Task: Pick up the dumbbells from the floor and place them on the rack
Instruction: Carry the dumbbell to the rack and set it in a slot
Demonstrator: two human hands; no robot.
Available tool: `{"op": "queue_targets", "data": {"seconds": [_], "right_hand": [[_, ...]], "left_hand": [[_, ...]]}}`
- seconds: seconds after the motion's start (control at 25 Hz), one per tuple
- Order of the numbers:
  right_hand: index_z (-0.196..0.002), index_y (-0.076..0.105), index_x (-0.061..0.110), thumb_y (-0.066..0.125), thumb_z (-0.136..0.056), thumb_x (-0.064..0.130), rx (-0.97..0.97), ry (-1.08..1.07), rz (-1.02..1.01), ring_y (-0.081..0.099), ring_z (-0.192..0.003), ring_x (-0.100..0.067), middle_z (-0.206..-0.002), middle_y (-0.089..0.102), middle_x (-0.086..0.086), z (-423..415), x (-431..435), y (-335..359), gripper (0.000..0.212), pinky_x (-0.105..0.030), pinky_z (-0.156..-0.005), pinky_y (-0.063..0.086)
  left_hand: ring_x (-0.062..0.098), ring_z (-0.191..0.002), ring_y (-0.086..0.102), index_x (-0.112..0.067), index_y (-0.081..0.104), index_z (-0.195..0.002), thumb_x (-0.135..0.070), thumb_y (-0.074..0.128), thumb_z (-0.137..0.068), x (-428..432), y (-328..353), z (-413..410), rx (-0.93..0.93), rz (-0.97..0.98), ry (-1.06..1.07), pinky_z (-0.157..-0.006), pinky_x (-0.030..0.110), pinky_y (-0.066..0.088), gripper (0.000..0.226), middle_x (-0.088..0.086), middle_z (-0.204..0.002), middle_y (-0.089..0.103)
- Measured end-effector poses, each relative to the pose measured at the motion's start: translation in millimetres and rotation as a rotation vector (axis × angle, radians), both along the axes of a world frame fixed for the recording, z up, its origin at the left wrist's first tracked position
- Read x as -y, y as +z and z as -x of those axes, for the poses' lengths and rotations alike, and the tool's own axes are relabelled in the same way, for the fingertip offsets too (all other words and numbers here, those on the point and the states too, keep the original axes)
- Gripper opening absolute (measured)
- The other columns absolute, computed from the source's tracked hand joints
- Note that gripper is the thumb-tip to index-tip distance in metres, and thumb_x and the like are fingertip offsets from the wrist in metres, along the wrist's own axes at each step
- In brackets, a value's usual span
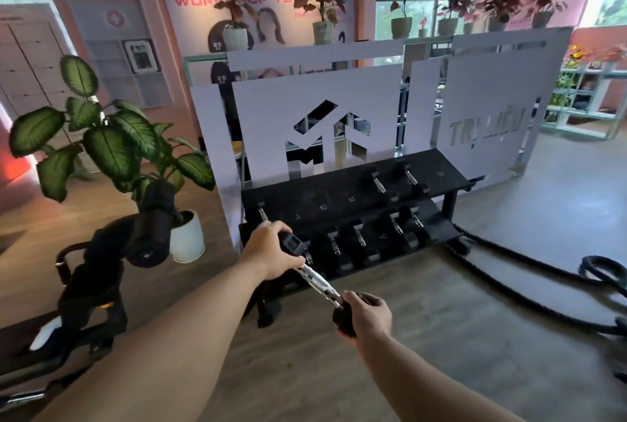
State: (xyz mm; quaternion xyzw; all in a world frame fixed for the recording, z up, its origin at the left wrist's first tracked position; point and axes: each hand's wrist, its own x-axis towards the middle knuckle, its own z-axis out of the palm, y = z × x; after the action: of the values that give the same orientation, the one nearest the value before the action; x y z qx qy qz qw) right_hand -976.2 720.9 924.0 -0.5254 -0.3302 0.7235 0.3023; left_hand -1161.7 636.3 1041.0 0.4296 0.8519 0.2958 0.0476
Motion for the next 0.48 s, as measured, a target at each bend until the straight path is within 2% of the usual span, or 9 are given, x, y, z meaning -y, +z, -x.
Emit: {"op": "queue_targets", "data": {"seconds": [0.16, 0.28, 0.48], "right_hand": [[-0.107, 0.069, 0.015, 0.087, -0.073, 0.016, 0.032, 0.116, -0.048, 0.077, -0.092, -0.035, -0.104, 0.076, -0.016, 81.2, -97.4, -10.4, 0.038, -0.04, -0.053, 0.063], [-0.109, 0.068, 0.017, 0.089, -0.075, 0.017, 0.041, 0.152, -0.069, 0.074, -0.088, -0.03, -0.106, 0.073, -0.014, 134.3, -144.8, -3.9, 0.04, -0.042, -0.056, 0.064], [-0.111, 0.067, 0.019, 0.088, -0.076, 0.019, 0.1, 0.233, -0.059, 0.07, -0.098, -0.029, -0.112, 0.07, -0.011, 237.4, -217.1, -8.2, 0.041, -0.046, -0.06, 0.067]], "left_hand": [[0.018, -0.101, 0.054, -0.029, 0.058, -0.109, -0.042, 0.091, -0.06, -71.3, -15.1, 73.4, 0.041, -0.001, 0.091, -0.077, 0.026, 0.041, 0.06, -0.003, -0.115, 0.051], [0.019, -0.1, 0.054, -0.024, 0.061, -0.112, -0.037, 0.093, -0.062, -108.5, -18.9, 127.9, 0.068, 0.002, 0.146, -0.08, 0.028, 0.042, 0.061, 0.003, -0.118, 0.054], [0.021, -0.099, 0.06, -0.024, 0.061, -0.109, -0.037, 0.095, -0.062, -172.1, -30.4, 234.5, 0.105, 0.021, 0.179, -0.079, 0.029, 0.046, 0.059, 0.006, -0.117, 0.059]]}}
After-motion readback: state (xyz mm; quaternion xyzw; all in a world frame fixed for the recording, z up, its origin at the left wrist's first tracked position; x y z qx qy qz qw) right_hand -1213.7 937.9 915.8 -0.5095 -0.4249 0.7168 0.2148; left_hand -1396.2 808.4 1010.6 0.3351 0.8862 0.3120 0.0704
